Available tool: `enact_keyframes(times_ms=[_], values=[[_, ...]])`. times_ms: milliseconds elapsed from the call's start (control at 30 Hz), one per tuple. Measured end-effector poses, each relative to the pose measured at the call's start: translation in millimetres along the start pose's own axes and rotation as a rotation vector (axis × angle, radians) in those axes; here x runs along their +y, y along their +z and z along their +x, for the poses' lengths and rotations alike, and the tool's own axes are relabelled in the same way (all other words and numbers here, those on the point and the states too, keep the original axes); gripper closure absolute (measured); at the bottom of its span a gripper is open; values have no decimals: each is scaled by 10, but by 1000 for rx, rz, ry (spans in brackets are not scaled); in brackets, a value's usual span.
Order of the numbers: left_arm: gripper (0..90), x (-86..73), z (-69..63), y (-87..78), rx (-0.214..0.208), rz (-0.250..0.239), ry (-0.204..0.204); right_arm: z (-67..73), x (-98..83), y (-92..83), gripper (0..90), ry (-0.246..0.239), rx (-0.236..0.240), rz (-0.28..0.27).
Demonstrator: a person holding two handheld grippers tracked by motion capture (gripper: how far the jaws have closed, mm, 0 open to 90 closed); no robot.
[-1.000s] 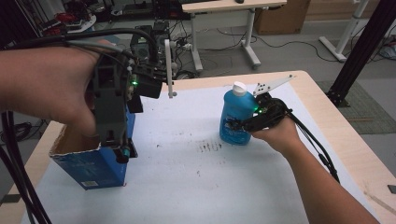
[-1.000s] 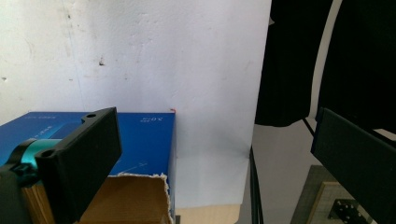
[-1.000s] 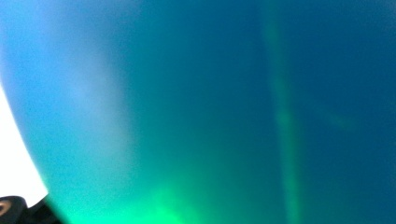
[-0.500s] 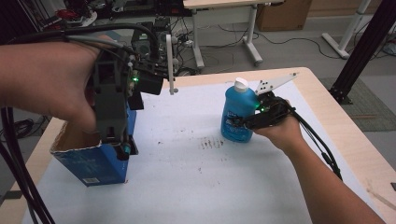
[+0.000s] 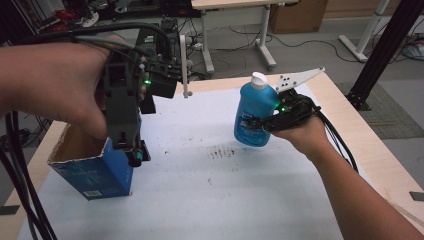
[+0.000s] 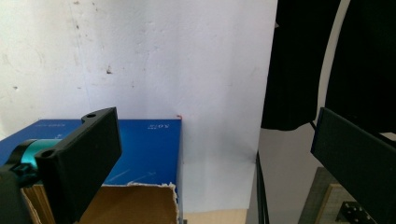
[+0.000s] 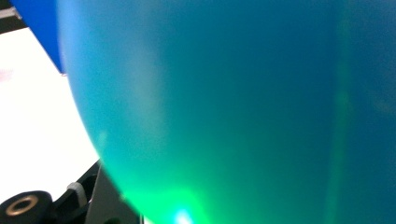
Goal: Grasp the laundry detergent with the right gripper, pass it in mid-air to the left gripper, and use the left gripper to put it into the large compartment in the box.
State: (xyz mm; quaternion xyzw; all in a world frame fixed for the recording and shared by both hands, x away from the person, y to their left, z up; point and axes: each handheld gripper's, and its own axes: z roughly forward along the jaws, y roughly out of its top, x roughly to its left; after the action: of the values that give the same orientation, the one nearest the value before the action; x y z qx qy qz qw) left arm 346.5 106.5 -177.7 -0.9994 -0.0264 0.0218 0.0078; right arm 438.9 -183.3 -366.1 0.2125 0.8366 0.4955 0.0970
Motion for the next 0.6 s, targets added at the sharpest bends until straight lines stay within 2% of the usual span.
enact_keyframes(times_ms=[233,433,600], values=[[18,110,21,-26,14,-7,13,155,115,-88,461,-34,40,6],[18,183,60,-28,29,-22,21,372,203,-102,461,-63,104,17],[18,216,79,23,34,-17,8,575,290,-101,460,-107,152,44]])
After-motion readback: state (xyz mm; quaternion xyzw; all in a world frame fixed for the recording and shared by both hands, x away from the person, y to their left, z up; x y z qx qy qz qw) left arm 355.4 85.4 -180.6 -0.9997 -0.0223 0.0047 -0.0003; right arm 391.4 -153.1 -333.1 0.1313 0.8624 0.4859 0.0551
